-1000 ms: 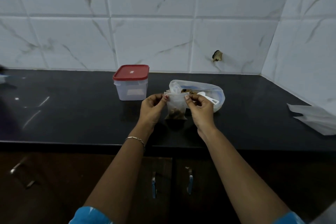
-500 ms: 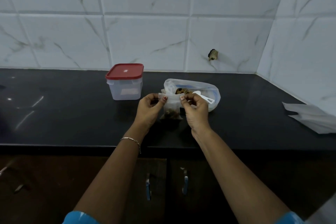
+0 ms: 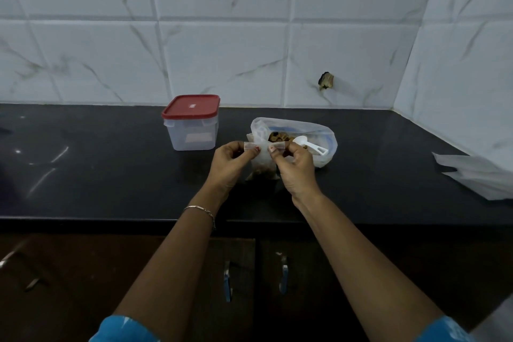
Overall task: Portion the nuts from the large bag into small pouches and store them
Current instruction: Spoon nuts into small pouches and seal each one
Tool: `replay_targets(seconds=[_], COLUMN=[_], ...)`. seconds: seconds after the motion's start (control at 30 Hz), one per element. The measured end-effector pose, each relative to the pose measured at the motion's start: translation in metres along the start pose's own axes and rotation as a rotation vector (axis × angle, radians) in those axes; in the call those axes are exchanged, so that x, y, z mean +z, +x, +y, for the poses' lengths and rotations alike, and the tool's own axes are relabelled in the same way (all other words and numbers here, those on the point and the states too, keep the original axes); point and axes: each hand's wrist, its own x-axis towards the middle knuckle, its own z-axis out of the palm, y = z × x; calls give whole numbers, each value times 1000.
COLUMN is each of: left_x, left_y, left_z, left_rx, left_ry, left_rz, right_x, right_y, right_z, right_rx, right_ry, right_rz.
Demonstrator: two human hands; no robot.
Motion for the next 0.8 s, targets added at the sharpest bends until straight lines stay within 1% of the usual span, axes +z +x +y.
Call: replay_targets(seconds=[0.07,0.17,0.27,0.47,0.6,0.7,0.8], left_x=[1,1,1,0,2,3,4], left_y=[0,0,0,1,2,2,6], left_z=[1,0,-1,-3,-5,-6,-10], left_rx=[-5,24,55,72,90,100,127], left_ry=[10,15,30,35,72,49,73], left_rz=[-18,-2,-22,-51,-4,35,37], right_x=[1,2,2,2,3,1,-2], right_y=[0,0,-1,3,4,4,6], right_z=[-1,-2,-1,4,6,7,7], right_rx=[10,19,-15,-33,-30,-13,-17], right_ry=[-7,-5,-63,-123,-118,-66,-50], right_rz=[-14,-38,-57,-40,6,60,184])
